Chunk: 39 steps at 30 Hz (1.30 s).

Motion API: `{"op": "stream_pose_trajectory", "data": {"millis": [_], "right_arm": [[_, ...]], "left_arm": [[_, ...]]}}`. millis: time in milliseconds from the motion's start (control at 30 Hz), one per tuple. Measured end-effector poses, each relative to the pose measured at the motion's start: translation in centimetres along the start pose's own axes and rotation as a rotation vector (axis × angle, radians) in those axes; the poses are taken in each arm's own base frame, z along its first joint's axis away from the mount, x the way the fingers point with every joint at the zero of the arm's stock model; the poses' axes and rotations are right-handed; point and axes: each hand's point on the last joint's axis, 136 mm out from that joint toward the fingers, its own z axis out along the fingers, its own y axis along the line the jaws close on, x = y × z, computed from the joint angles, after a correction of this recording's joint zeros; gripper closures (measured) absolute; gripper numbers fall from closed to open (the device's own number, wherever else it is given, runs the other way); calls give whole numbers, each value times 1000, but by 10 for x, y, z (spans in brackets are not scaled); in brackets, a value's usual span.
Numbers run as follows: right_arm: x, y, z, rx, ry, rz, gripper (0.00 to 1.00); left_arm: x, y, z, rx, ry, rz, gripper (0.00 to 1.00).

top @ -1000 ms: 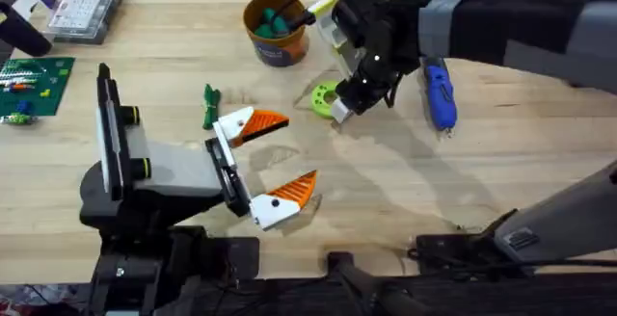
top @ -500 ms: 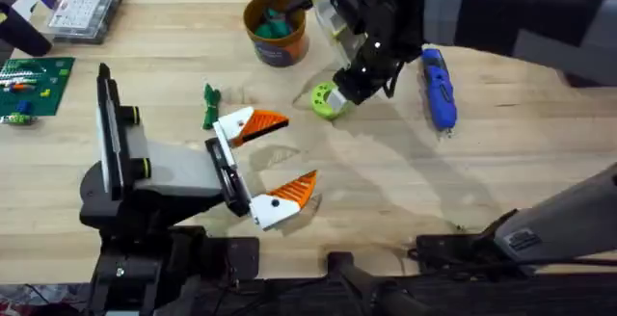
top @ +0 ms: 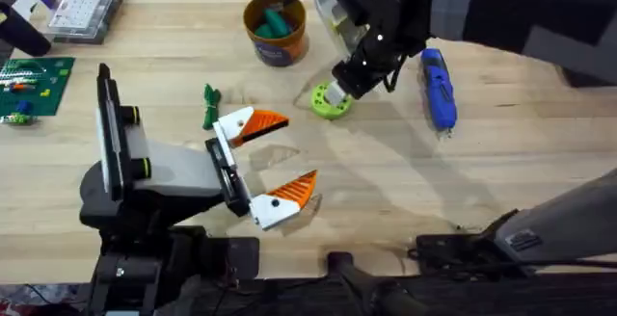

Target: Pick up the gripper from the table and insert it into the empty holder that is missing its gripper. Then pick up a screw, insert it into the mounting hole, and use the screwdriver to tighten it. Finally, clean up the table by picking up the vegetable and placing it into the bucket.

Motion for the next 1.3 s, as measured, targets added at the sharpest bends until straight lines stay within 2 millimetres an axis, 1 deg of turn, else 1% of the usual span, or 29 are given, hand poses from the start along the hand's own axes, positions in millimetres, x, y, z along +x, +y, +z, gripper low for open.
{"op": "stream_pose_trajectory", "data": {"millis": [100, 267, 433, 633, 967, 1200, 1300], "right_arm": [[-7, -1, -5, 2, -21, 0, 551], [-14, -1, -9, 5, -39, 0, 551], [-16, -2, -5, 4, -34, -1, 551], [-13, -2, 6, 0, -4, 0, 551], [-4, -1, 16, -5, 45, 1, 551], [5, 0, 28, -11, 97, 2, 551], [5, 0, 28, -11, 100, 2, 551]], "left_arm": [[0, 0, 0, 0, 0, 0, 11], [0, 0, 0, 0, 0, 0, 11], [0, 0, 0, 0, 0, 0, 11], [0, 0, 0, 0, 0, 0, 11], [0, 0, 0, 0, 0, 0, 11], [0, 0, 0, 0, 0, 0, 11], [0, 0, 0, 0, 0, 0, 11]]}}
